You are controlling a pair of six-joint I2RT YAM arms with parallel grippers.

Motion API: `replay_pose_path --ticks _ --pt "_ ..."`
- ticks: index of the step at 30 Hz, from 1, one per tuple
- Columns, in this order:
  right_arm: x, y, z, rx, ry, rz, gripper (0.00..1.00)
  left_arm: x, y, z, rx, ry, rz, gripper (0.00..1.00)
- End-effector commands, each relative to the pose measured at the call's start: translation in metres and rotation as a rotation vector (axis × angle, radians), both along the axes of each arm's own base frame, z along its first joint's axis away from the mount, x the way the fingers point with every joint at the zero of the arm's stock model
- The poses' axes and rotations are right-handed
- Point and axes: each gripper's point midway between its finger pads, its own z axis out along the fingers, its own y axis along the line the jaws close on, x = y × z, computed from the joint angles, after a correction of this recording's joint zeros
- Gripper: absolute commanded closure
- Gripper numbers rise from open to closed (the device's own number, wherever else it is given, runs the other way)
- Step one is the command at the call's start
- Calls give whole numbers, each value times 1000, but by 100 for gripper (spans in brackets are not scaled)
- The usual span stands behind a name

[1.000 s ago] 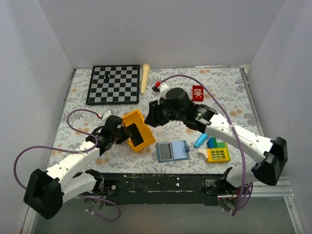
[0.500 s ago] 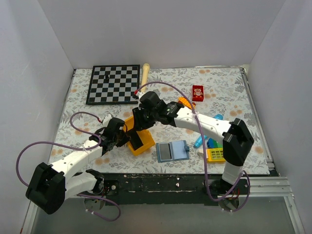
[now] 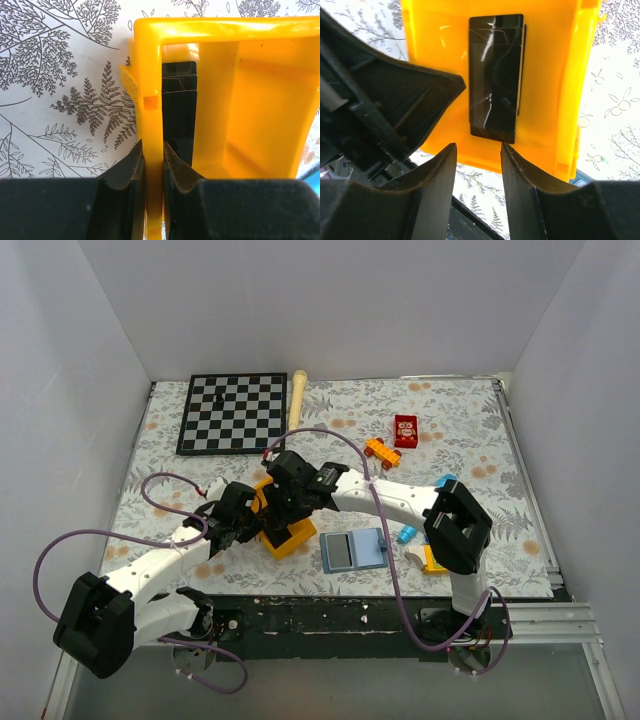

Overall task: Put the credit cards into the card holder
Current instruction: Pick up the credit card from the storage box.

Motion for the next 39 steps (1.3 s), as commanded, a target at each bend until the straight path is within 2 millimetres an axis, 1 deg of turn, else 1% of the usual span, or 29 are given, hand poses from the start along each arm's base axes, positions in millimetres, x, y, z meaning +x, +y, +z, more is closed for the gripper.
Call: replay_pose_path --ticks 1,8,14,18,22,26,30,32,34,39 --pt "7 -1 -7 -34 -33 -59 51 9 0 15 -7 -35 40 100" --pt "8 -5 -36 -32 -35 -84 51 10 -2 18 -21 -37 45 100" --pt "6 -7 -58 -58 -29 -79 54 12 -4 18 -20 -31 41 100" --pt "11 -9 -68 -77 -54 -80 55 12 -5 17 -21 -21 36 100" --pt "19 -16 -78 -147 -112 -82 55 14 -7 20 -23 -22 33 100" --pt "22 -20 -84 -188 -127 -76 54 16 -9 22 -22 -18 30 100" --pt "20 -19 -89 -201 -116 -68 54 17 -9 23 -18 -16 29 100" --pt "17 -16 -91 -192 -100 -50 54 18 -9 24 -18 -18 30 100" --pt "13 -12 -91 -168 -81 -36 57 18 -9 24 -16 -17 29 100" --pt "2 3 -80 -61 -44 5 64 17 -10 21 -14 -8 26 100"
